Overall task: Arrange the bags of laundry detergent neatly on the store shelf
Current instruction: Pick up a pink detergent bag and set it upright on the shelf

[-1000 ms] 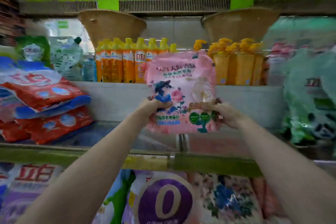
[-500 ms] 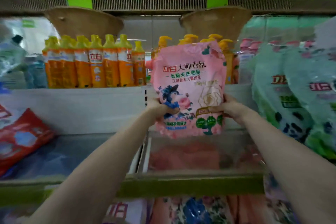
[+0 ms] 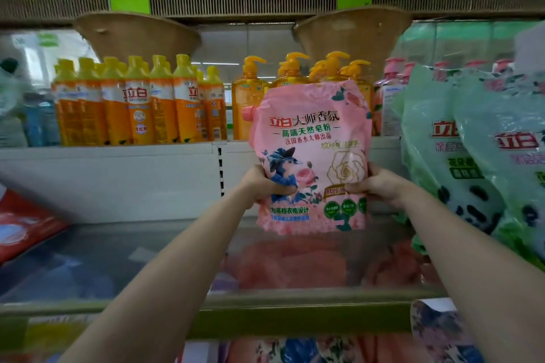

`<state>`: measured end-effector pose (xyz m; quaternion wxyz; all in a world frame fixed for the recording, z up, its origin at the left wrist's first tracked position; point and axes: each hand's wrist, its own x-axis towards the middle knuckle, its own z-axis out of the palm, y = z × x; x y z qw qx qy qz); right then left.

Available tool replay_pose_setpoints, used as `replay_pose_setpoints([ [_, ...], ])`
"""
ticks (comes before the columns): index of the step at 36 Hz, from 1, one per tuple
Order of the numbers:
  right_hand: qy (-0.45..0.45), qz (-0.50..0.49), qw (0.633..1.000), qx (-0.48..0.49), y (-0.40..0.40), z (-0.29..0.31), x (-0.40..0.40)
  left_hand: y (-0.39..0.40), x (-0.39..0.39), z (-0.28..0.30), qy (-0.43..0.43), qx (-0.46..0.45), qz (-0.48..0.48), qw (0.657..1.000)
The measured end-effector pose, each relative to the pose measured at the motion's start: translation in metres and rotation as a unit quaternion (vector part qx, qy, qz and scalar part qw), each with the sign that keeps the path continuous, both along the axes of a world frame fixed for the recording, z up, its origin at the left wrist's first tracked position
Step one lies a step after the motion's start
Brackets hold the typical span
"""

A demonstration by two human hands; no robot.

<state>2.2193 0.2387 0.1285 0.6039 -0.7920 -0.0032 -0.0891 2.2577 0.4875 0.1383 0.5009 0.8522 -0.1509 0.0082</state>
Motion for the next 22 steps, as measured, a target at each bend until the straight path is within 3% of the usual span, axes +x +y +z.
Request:
replay_pose_setpoints([
  [6,0.012,-0.029,0.999,-0.041,-0.005,-0.001,-0.004,-0.013,0.005,-0.002,-0.017,0.033,0.014,0.999],
  [11,-0.005,-0.076,0.986,-0.147,0.002,-0.004,-0.008,-0.017,0.002,-0.006,-0.037,0.096,0.047,0.994],
  [16,0.026,-0.190,0.918,-0.348,0.023,-0.012,-0.022,-0.025,-0.017,-0.010,-0.114,0.217,0.088,0.965],
  [22,0.065,-0.273,0.863,-0.420,0.046,-0.014,-0.030,-0.006,-0.038,-0.011,-0.161,0.327,0.119,0.924],
])
